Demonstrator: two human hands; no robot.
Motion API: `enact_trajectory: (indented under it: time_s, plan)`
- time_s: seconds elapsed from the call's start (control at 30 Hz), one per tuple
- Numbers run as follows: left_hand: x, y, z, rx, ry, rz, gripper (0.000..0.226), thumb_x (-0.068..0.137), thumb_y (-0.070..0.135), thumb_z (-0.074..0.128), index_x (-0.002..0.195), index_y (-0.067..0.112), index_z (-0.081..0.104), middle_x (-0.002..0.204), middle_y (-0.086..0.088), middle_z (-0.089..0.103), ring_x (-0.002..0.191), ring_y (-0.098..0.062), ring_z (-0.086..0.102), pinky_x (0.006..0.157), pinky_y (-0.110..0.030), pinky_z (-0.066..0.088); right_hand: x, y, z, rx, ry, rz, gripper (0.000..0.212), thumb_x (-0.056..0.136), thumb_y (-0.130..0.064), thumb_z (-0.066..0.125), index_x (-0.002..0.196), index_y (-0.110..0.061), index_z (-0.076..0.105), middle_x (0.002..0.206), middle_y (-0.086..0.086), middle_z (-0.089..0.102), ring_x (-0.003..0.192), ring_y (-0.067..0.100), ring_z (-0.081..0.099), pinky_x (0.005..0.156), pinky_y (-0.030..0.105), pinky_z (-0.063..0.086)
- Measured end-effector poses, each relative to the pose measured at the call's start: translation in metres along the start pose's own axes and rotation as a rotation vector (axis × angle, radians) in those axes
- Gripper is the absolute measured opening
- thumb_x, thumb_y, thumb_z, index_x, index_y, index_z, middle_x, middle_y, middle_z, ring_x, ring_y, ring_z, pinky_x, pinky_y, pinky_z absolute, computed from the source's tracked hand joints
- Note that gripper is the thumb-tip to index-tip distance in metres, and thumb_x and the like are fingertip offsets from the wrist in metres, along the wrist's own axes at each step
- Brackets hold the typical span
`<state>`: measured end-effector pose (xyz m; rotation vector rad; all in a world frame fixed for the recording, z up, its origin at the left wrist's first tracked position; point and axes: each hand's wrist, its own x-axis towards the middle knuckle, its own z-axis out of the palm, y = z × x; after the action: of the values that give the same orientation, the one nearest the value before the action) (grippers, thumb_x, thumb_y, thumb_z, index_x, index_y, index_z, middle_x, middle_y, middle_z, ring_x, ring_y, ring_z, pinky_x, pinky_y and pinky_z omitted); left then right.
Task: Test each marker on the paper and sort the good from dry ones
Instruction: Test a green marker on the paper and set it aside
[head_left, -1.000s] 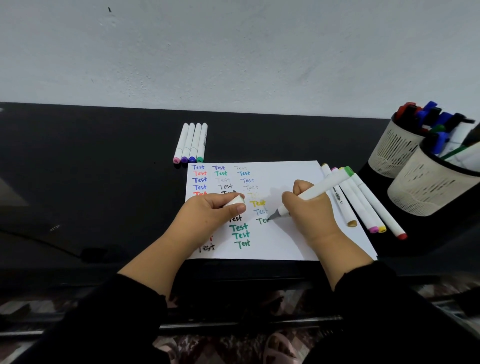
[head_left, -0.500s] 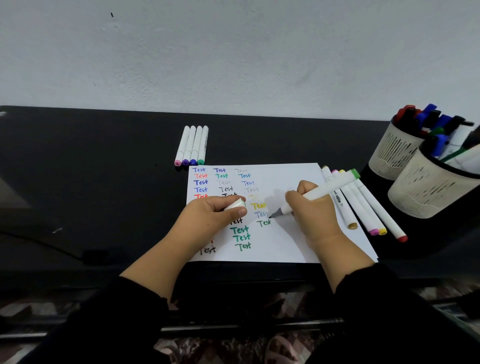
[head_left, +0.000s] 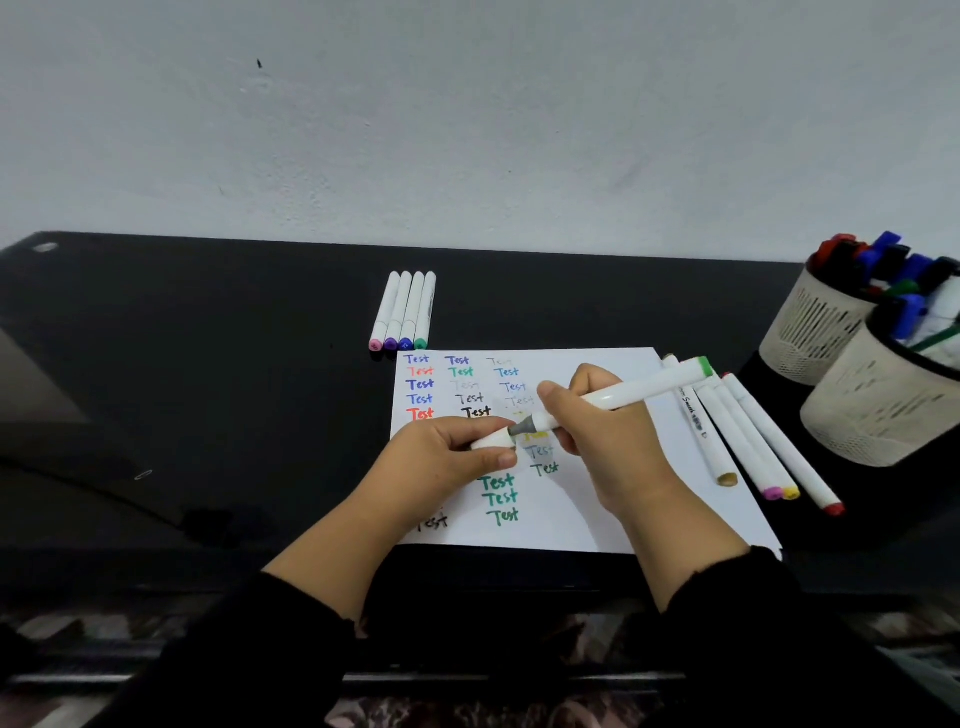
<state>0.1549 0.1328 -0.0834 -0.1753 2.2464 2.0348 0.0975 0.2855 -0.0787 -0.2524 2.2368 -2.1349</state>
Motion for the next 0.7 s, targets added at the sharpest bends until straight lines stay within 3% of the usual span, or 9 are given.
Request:
enact_trajectory:
  time_s: [0.13,0.27,0.37,0.47,0.53,0.6,0.7]
  plan:
    - [-0.002,0.004,0.0,-0.02,0.006,0.023,0.026,0.079,0.017,0.072,0.086,0.042,0.067,0.076,0.029,0.068,0.073,0.01,0.064,0.056,-0.003,0.043,-0.002,-0.001,0.004,-0.016,-0.114,0.032,0.034,0.086,-0.017,0.066,0.061,-0.016,0.043,0.051,0.0,0.049,0.045,0.007,0.043,0.05,0.023,0.036]
    - [-0.004,0.004,0.0,-0.064,0.021,0.055,0.026,0.08,0.017,0.07,0.091,0.041,0.068,0.082,0.028,0.069,0.078,0.008,0.065,0.061,-0.006,0.046,0.0,-0.01,0.002,0.037,-0.188,0.046,0.031,0.073,-0.023,0.076,0.069,-0.013,0.047,0.052,0.001,0.054,0.047,0.009,0.048,0.047,0.02,0.037]
    - [-0.004,0.004,0.0,-0.085,0.026,0.052,0.028,0.079,0.017,0.071,0.095,0.039,0.069,0.085,0.023,0.071,0.08,0.003,0.067,0.065,-0.009,0.05,0.002,-0.014,-0.001,0.057,-0.236,0.049,0.032,0.062,-0.035,0.072,0.071,-0.011,0.053,0.052,0.001,0.057,0.048,0.01,0.049,0.047,0.021,0.036]
    - [-0.001,0.004,0.001,-0.039,0.07,0.044,0.026,0.075,0.021,0.074,0.091,0.04,0.069,0.082,0.02,0.071,0.078,0.007,0.064,0.07,-0.007,0.047,0.002,-0.014,-0.003,0.102,-0.266,0.079,0.031,0.079,-0.042,0.059,0.075,-0.012,0.059,0.054,0.003,0.058,0.047,0.01,0.043,0.049,0.02,0.035]
    - [0.0,0.004,0.0,-0.023,0.07,0.024,0.019,0.076,0.023,0.073,0.092,0.035,0.071,0.081,0.016,0.072,0.072,0.008,0.063,0.065,-0.006,0.046,0.004,-0.013,-0.001,0.06,-0.228,0.077,0.027,0.092,-0.031,0.055,0.073,-0.012,0.059,0.053,0.004,0.059,0.046,0.01,0.043,0.05,0.02,0.036]
    - [-0.001,0.004,-0.001,0.006,0.045,0.016,0.01,0.084,0.03,0.064,0.089,0.032,0.072,0.084,0.014,0.072,0.071,0.011,0.061,0.066,-0.008,0.043,0.006,-0.012,0.0,0.014,-0.185,0.068,0.026,0.094,-0.022,0.054,0.071,-0.01,0.057,0.052,0.005,0.058,0.045,0.01,0.043,0.051,0.022,0.037]
    - [-0.003,0.003,-0.003,-0.033,0.003,0.037,0.019,0.093,0.026,0.051,0.089,0.037,0.065,0.088,0.012,0.073,0.079,0.012,0.062,0.068,-0.005,0.039,0.008,-0.01,0.001,0.024,-0.155,0.069,0.025,0.094,-0.018,0.055,0.071,-0.01,0.052,0.049,0.005,0.056,0.044,0.01,0.045,0.05,0.021,0.038]
